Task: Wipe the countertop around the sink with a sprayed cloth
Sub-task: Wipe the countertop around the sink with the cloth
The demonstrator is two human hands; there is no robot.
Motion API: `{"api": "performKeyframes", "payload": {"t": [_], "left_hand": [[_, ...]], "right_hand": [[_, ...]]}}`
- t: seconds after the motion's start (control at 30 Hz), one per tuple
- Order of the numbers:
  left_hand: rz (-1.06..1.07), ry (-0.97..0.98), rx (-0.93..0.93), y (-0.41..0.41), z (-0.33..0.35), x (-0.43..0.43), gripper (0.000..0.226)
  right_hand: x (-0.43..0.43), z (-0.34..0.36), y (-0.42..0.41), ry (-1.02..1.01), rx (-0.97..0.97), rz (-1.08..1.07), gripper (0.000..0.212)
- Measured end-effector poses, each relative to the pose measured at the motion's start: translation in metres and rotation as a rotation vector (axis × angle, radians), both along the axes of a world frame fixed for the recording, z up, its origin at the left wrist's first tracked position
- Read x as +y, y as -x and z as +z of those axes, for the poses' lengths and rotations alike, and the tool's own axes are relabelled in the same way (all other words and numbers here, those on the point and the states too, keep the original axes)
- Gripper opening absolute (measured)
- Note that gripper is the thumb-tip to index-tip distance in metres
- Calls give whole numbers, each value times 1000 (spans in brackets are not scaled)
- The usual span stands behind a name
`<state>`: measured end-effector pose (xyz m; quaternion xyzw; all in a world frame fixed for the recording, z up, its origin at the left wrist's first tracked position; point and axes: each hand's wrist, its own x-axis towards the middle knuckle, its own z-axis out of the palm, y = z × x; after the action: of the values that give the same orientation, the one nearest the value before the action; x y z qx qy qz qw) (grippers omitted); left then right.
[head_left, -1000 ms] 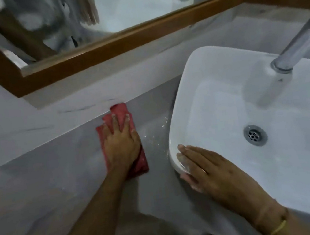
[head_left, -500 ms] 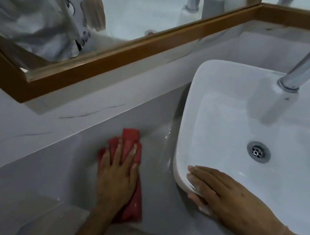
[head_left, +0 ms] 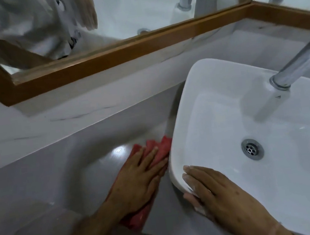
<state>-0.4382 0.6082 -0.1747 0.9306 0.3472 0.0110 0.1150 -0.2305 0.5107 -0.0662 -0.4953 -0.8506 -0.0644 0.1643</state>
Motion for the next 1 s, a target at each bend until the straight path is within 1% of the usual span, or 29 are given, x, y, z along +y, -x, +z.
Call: {"api": "performKeyframes", "payload": {"t": [0.07,0.13,0.2,0.27,0.33,0.4,0.47,0.53,0.6,0.63,0.73,0.8,0.9,0.97,1.0], "left_hand": [[42,21,15,33,-4,-11,50],[143,-8,42,45,-3,10,51],[283,-57,82,34,2,48,53],[409,-60,113,6,3,82,55],[470,-49,113,-29,2,96,55],[429,-53,119,-58,2,84,56],[307,-43,87,-69,3,45,59],[209,-16,-2,-54,0,-9,58],[198,23,-77,-20,-2,-52,55],[207,19,-77,0,-4,-61,55],[292,-43,18,45,-3,-29,52],[432,-51,73,46,3,15,52],[587,-92,90,4,5,62,53],[591,-68,69,-31,4,64,54],[540,-59,73,-42,2,54,55]], "right_hand": [[1,0,-1,3,-2,-3,31],[1,-1,0,-8,-17,-9,31],[2,-1,0,-18,-23,-14,30],[1,-1,1,-15,-24,-14,30],[0,0,1,-6,-22,-19,30],[0,1,1,5,-26,-28,30],[0,3,1,22,-30,-41,32],[0,3,1,26,-30,-41,32],[0,3,1,16,-26,-36,31],[0,3,1,8,-24,-33,31],[0,1,0,-19,-22,-24,31],[0,-1,0,-40,-30,-16,33],[0,-1,0,-58,-43,-11,34],[0,0,0,-69,-54,-22,31],[0,0,0,-68,-58,-23,31]]}}
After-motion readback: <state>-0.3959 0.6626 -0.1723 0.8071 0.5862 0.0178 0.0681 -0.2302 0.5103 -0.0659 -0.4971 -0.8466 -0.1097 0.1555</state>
